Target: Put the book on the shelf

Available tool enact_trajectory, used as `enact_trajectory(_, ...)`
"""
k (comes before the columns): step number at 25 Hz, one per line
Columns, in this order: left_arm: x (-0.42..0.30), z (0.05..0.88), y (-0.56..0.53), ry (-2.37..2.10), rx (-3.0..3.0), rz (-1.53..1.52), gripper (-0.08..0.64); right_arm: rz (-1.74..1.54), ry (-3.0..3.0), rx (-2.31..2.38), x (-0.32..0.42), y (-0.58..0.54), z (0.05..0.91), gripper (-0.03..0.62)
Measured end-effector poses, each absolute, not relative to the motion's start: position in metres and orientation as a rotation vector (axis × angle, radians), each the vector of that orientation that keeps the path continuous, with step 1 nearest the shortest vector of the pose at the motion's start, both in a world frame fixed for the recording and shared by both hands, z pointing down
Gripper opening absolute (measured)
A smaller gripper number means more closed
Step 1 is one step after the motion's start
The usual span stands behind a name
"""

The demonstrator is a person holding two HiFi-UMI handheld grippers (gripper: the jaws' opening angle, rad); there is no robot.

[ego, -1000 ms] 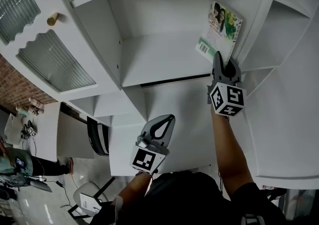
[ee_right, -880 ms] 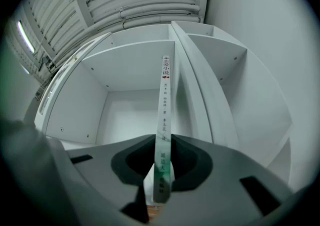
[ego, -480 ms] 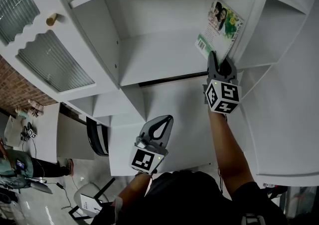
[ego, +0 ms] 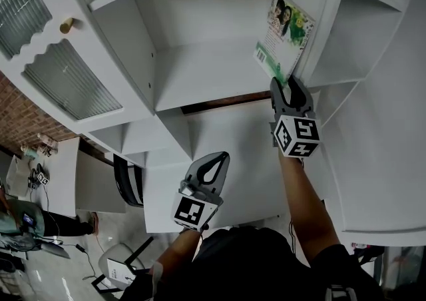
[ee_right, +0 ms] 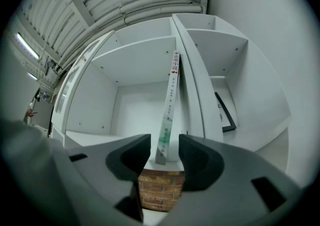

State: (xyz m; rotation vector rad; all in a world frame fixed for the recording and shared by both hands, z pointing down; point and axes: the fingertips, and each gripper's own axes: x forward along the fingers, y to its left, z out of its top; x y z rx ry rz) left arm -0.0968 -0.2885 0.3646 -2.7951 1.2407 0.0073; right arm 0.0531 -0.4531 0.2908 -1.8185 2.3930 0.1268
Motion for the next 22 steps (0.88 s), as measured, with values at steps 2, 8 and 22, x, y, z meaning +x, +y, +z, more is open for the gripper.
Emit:
enact_trajectory(2,-0.092,0.362,-0.286,1.243,-2.802,0.019,0.018,0.125,2.412,-1.797,0.054,-0.447,0.294,0.153)
enact_trajectory(8,-0.082,0.359,-0.277,1.241,-2.790,0.030,0.018,0.113,2.469,-1.738,0.056,-0.433,0.306,0.152)
enact_trajectory(22,-0.070,0.361,-0.268,1.284,-2.744,0.001,0.018,0.197,2.563,-1.627,0.055,-0.389,0.323,0.048)
